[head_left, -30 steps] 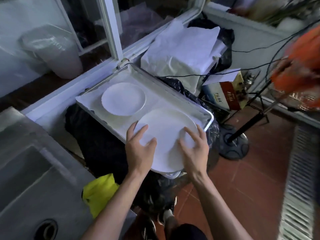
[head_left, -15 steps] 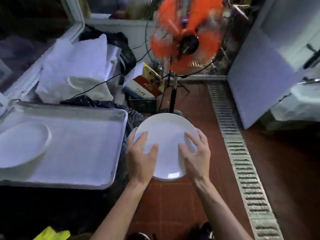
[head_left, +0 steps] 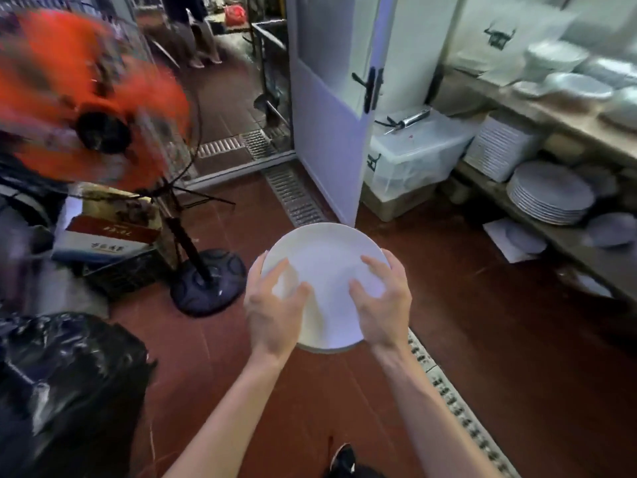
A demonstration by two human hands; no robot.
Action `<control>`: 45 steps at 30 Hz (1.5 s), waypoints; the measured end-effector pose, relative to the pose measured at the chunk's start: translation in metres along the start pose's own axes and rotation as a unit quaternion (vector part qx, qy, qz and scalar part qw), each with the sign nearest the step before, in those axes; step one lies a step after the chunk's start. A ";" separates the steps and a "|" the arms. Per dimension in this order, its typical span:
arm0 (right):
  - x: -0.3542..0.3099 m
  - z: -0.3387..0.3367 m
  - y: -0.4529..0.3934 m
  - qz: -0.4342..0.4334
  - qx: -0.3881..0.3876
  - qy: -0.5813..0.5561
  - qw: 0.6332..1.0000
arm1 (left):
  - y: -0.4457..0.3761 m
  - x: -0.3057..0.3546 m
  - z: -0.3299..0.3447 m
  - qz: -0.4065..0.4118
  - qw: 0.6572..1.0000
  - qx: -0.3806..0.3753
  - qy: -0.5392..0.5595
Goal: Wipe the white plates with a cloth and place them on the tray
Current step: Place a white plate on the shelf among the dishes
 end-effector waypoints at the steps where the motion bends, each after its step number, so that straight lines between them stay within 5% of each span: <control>1: 0.005 -0.020 -0.013 0.003 0.015 -0.002 1.000 | -0.003 0.011 0.024 0.010 1.000 -0.012 0.001; 19: 0.108 -0.273 -0.177 0.119 0.270 0.025 0.955 | -0.026 0.122 0.396 0.105 0.950 -0.283 0.078; 45: 0.172 -0.518 -0.449 0.145 0.446 0.009 0.883 | -0.089 0.280 0.811 0.172 0.877 -0.426 0.140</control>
Point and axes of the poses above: each hand's wrist, its own y-axis away from the middle knuckle, its own z-axis out of the palm, x = y × z, the point moved 9 cm from there along -y, towards the middle knuckle, and after that the axes turned 12 degrees about z, right-handed, at the moved point
